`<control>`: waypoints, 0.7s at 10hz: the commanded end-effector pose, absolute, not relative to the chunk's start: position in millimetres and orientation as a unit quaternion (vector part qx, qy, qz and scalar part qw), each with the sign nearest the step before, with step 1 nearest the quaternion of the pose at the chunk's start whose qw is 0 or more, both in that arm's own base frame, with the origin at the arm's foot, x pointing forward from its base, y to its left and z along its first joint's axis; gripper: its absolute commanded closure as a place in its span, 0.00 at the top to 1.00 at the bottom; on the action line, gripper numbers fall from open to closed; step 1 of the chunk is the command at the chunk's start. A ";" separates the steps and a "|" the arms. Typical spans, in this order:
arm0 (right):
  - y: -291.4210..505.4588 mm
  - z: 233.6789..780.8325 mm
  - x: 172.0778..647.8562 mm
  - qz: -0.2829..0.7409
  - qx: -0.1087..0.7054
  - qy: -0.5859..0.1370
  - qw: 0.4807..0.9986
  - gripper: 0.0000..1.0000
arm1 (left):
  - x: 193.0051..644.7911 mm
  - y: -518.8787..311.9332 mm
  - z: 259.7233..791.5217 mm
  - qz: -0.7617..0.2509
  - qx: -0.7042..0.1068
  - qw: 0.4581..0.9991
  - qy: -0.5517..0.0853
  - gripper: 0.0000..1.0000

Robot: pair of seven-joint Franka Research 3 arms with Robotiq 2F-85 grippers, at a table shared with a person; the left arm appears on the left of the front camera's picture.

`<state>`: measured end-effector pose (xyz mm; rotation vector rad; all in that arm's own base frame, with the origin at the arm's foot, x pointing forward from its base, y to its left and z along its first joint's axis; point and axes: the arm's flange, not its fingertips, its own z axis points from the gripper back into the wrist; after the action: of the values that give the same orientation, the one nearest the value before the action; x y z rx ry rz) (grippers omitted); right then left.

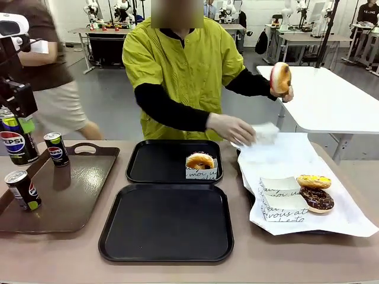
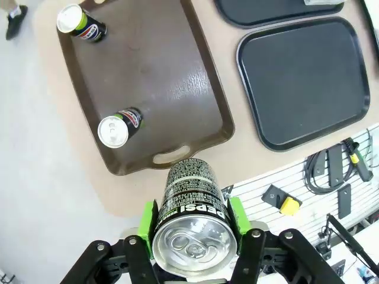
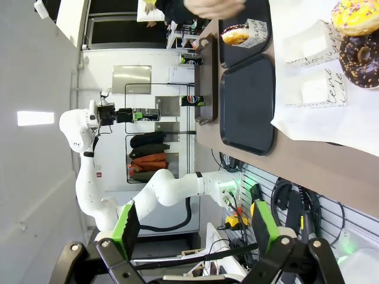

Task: Set up donuts and drinks on trays.
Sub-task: Pick up one Pepsi coke and place it on the Flat Tray.

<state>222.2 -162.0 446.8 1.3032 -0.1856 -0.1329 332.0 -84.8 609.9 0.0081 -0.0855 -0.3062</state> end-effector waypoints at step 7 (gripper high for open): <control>-161.2 446.3 221.4 -0.060 0.607 -0.088 0.787 1.00 | 332.0 -95.5 616.9 -0.168 0.006 0.984 -0.054 0.58</control>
<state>222.2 -162.0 446.8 1.3032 -0.1856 -0.1329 329.8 -96.1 611.6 0.0180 -0.0915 -0.3307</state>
